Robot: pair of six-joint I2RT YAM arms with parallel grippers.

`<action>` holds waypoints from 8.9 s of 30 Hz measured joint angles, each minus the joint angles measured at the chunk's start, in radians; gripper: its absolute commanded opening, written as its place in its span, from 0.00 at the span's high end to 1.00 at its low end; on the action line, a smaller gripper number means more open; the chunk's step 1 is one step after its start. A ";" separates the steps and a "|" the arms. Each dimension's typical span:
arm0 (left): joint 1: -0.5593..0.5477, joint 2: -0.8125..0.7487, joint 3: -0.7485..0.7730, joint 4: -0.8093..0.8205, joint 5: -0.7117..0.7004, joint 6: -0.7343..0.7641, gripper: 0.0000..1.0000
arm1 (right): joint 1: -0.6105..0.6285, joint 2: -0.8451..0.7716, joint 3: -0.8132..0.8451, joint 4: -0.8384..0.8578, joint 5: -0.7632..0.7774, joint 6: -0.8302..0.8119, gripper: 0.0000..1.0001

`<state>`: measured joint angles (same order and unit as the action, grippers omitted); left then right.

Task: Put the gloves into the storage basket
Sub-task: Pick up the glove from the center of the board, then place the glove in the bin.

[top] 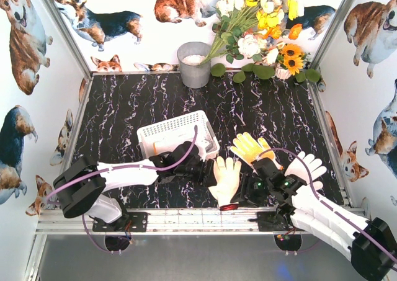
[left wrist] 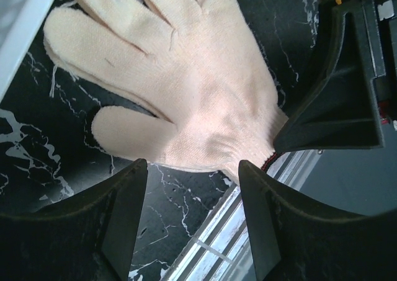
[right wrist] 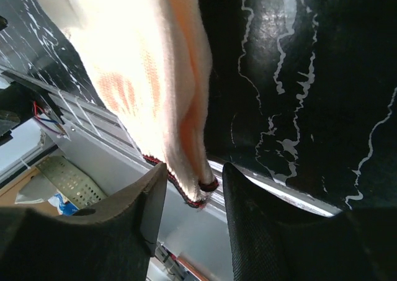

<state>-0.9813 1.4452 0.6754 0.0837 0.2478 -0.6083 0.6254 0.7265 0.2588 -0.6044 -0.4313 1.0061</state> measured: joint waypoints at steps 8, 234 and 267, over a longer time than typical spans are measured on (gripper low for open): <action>0.000 -0.035 -0.043 -0.025 -0.001 -0.042 0.45 | 0.004 0.019 -0.041 0.080 -0.016 0.040 0.62; 0.433 -0.048 0.122 -0.044 -0.479 1.372 1.00 | 0.237 1.124 0.864 0.826 0.774 0.078 1.00; 0.422 0.054 0.131 -0.167 -0.509 1.330 0.70 | 0.271 1.213 0.857 0.787 0.744 0.216 1.00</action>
<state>-0.5598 1.4994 0.8062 -0.0837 -0.2615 0.7216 0.8967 1.9392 1.1156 0.1825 0.3126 1.2217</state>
